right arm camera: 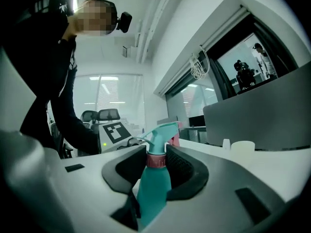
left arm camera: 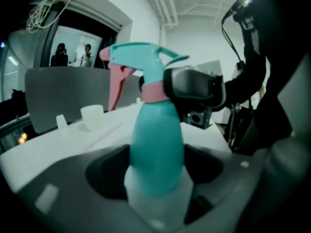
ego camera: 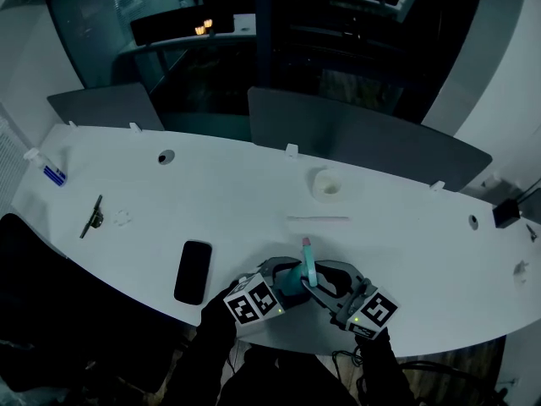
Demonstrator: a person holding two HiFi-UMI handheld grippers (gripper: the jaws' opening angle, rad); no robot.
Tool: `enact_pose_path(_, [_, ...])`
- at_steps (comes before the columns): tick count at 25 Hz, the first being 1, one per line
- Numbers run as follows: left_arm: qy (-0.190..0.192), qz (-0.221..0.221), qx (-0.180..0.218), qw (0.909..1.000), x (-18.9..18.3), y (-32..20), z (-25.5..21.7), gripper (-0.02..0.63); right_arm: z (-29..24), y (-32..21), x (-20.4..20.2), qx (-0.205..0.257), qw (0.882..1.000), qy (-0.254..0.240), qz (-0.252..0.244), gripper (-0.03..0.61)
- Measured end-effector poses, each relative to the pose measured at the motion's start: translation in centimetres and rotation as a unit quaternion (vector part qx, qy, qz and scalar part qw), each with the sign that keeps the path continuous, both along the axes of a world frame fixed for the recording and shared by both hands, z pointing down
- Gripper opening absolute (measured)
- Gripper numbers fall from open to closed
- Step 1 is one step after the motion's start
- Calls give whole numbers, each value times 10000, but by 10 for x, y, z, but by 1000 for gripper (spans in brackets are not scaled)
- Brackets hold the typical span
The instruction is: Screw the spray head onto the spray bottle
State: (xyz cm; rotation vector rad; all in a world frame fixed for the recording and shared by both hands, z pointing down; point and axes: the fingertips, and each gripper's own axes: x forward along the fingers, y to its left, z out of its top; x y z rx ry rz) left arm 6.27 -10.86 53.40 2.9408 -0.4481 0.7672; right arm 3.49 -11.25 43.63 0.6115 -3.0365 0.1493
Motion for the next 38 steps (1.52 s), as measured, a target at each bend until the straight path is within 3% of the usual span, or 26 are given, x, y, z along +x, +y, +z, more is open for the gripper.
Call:
enact_pose_path(5, [223,-425,-23,9988,2,-7,-4,351,-3,-4,-2,420,9965,119,707,127])
enact_pose_path(9, [105,-559,56,9984,2,-7,-2,351,-2,-3,2,378,9945,60,971,129])
enact_pose_path(14, [60,-601,73,9981,3,-6,-1,351,-3,-3,3,393,9903,496,1234,132])
enact_pose_path(18, [70,-640,78,9979,3,-6,-1,351,-11,-6,4,452,9832,631,1652,199])
enact_pose_path(23, [111,-712,77,9974,3,-7,-2,351,-14,-12,-4,656,9663,1400,2058,193])
enact_pose_path(24, [120,-720,75,9973,4,-7,-2,351,-14,-11,-5,588,9664,1440,2047,156])
enact_pose_path(27, [121,-713,83,9973,4,-6,-1,351,-14,-10,-3,303,9742,1168,1909,128])
enact_pose_path(32, [185,-626,87,9978,5,-3,-1,351,-17,-5,3,203,9928,113,1179,112])
enact_pose_path(35, [230,-583,83,9980,5,-4,-1,351,-29,-11,12,7,9948,-675,765,112])
enact_pose_path(38, [258,-598,80,9978,4,-5,-1,352,-42,-19,14,53,9950,-819,575,112])
